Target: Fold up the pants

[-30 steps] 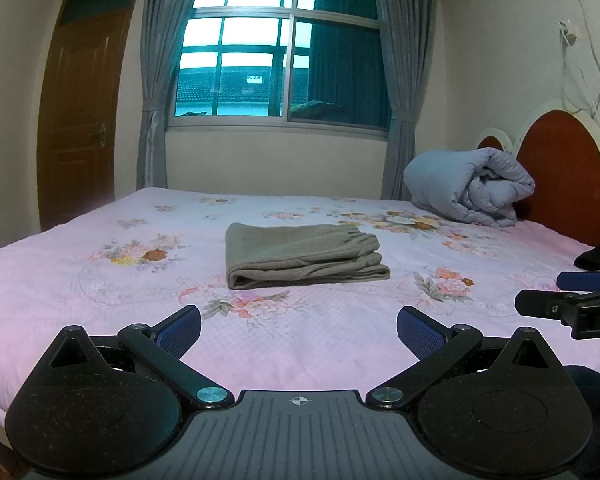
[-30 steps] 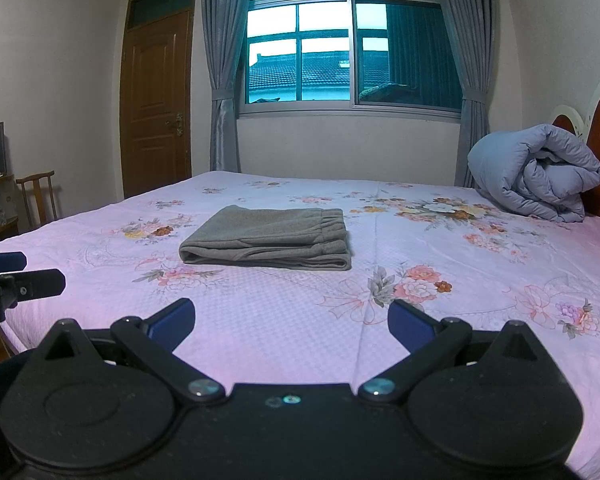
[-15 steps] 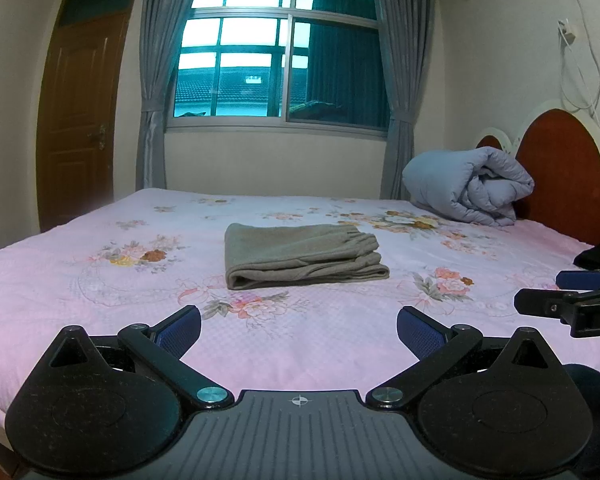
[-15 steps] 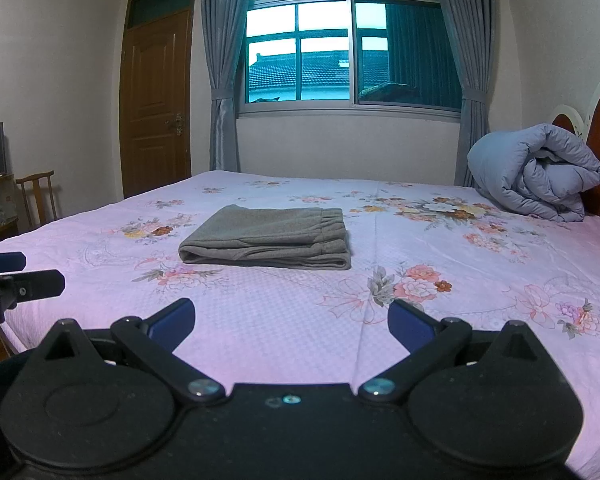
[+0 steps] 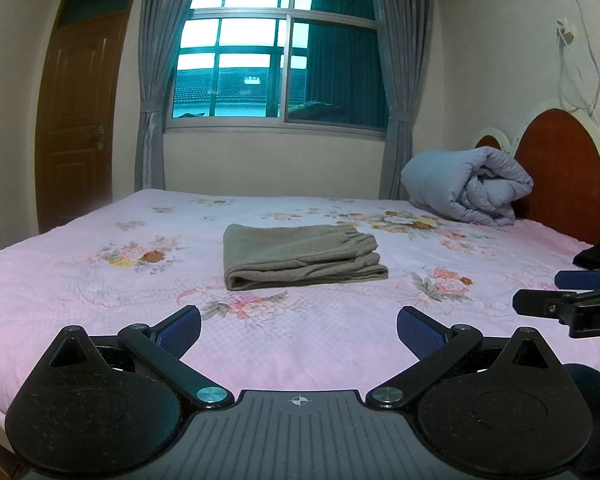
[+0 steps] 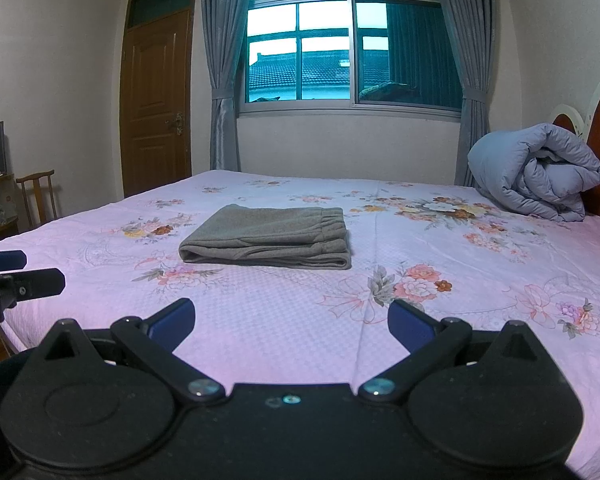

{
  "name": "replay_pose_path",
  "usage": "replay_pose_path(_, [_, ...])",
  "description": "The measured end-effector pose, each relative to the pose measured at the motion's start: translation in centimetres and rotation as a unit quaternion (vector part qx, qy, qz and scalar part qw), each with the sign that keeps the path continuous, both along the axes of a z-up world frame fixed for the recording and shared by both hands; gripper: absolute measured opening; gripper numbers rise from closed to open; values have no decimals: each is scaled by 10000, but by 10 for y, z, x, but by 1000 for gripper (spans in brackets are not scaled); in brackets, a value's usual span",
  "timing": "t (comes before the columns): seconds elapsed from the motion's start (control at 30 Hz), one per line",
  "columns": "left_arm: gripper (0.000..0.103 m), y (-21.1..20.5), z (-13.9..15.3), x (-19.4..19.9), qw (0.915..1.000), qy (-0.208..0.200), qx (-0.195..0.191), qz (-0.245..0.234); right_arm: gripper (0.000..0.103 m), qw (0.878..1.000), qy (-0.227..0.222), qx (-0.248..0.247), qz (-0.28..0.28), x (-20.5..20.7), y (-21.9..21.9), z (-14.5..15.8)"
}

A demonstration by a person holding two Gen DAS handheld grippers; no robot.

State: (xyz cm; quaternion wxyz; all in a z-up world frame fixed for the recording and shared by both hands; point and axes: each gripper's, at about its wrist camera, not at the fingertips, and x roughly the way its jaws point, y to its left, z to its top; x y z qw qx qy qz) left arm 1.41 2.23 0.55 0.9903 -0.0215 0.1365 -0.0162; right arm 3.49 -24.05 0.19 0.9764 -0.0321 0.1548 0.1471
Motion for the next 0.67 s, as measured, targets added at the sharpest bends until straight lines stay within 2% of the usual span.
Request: replay_pose_path(0.67, [103, -1, 1, -2, 10000, -42, 75, -29, 97, 10000, 2, 0, 0, -1, 0, 1])
